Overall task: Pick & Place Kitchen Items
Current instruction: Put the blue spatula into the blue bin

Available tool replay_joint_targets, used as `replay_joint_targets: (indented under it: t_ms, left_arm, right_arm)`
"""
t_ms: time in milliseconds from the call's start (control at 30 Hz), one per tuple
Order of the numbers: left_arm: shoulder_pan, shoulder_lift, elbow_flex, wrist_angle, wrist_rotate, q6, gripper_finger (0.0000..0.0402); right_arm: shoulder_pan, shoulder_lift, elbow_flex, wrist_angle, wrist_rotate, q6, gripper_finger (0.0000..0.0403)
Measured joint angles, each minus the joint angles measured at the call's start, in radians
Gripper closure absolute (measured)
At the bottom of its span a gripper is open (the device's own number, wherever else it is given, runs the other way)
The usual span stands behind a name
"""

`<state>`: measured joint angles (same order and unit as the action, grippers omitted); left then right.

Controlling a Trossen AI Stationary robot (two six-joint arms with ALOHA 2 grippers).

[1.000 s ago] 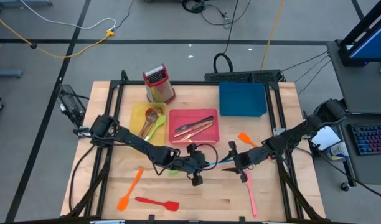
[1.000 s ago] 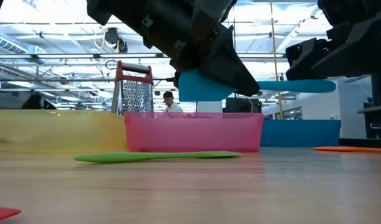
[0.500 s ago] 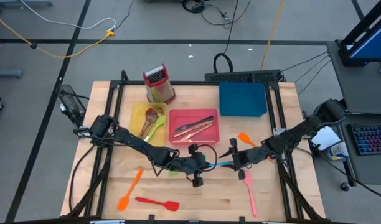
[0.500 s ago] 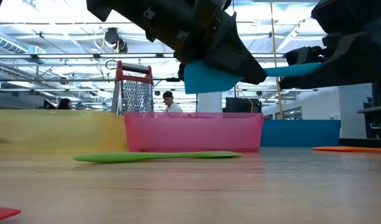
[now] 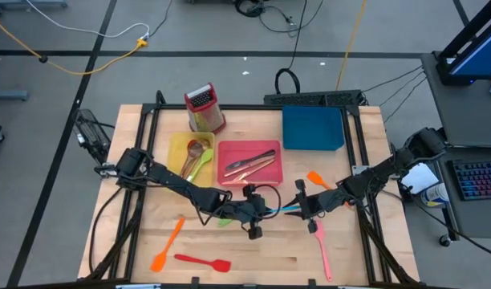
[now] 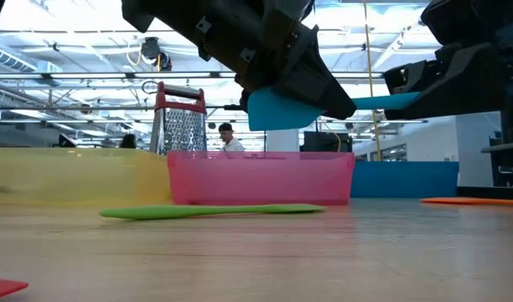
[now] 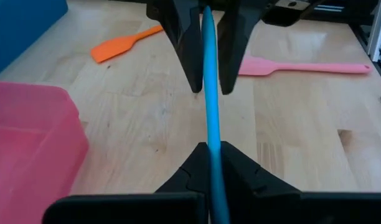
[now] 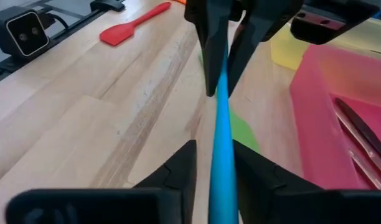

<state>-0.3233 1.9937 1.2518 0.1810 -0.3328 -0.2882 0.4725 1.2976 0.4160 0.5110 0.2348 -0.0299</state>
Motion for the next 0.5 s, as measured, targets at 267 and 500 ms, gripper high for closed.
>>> replay_joint_targets:
  t_ms: [267, 500]
  left_arm:
    - [0.001, 0.0, 0.0, 0.0, 0.018, -0.006, 0.0378]
    - [0.005, 0.0, -0.001, 0.005, 0.018, -0.007, 0.0377]
  right_arm:
    - [0.0, 0.0, 0.0, 0.008, 0.007, -0.013, 0.0371]
    - [0.0, 0.0, 0.0, 0.007, 0.006, -0.005, 0.0373]
